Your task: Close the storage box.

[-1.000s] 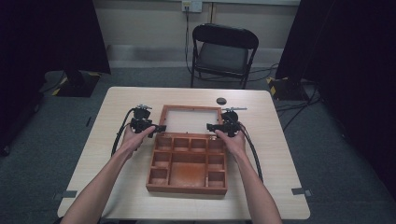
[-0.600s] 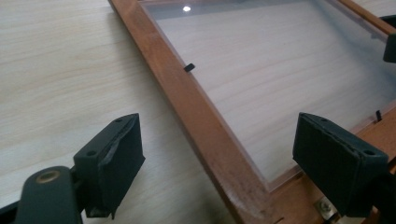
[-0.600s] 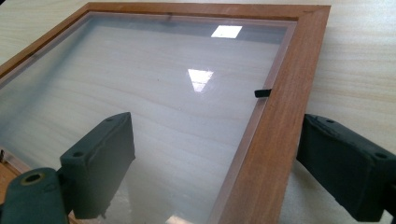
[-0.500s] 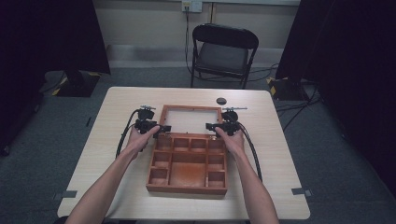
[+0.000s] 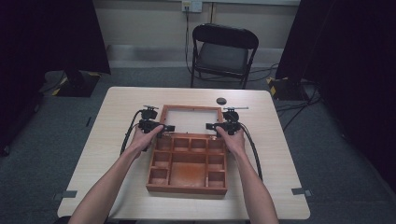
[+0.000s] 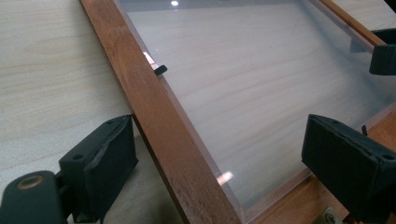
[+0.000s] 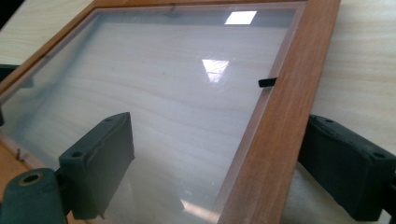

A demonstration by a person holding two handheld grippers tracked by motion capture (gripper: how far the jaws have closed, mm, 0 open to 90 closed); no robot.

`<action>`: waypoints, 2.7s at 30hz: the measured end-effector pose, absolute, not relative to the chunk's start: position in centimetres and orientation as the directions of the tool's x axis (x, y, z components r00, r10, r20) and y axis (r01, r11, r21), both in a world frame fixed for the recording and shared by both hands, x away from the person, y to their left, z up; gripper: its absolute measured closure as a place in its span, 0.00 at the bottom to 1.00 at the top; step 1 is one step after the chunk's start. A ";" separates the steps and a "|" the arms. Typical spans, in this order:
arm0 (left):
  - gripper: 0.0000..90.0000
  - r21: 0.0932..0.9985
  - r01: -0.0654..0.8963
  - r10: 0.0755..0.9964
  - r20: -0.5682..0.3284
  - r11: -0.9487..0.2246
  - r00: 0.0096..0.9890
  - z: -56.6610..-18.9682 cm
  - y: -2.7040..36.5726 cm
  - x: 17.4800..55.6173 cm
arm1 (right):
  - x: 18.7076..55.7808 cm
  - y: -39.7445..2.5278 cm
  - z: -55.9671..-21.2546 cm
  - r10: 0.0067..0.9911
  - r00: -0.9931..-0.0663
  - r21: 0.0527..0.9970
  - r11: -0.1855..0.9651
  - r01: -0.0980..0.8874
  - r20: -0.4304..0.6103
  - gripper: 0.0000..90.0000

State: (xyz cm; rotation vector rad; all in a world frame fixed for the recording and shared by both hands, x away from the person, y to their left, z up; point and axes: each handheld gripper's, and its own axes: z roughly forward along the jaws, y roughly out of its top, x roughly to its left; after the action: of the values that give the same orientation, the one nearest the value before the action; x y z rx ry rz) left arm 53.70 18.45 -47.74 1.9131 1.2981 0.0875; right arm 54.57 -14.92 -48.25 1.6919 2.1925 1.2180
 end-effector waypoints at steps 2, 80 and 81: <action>0.11 0.639 0.756 0.800 -0.376 -0.141 0.468 -47.9 18.5 53.8 | 54.5 -15.0 -48.3 0.848 -0.372 0.642 0.050 0.765 0.377 0.12; 0.55 0.800 0.583 0.767 -0.283 -0.142 0.575 -42.8 20.5 50.3 | 49.5 -16.3 -40.7 0.839 -0.458 0.824 0.020 0.566 0.294 0.47; 0.55 0.802 0.581 0.763 -0.284 -0.142 0.580 -42.7 20.6 50.2 | 49.4 -16.4 -40.7 0.840 -0.458 0.825 0.021 0.565 0.293 0.48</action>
State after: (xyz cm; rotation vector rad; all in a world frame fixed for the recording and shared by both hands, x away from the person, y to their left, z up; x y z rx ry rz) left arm 50.21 20.56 -42.72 1.8309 1.0946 0.2338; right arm 49.43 -16.36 -40.66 1.4480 2.0229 1.4099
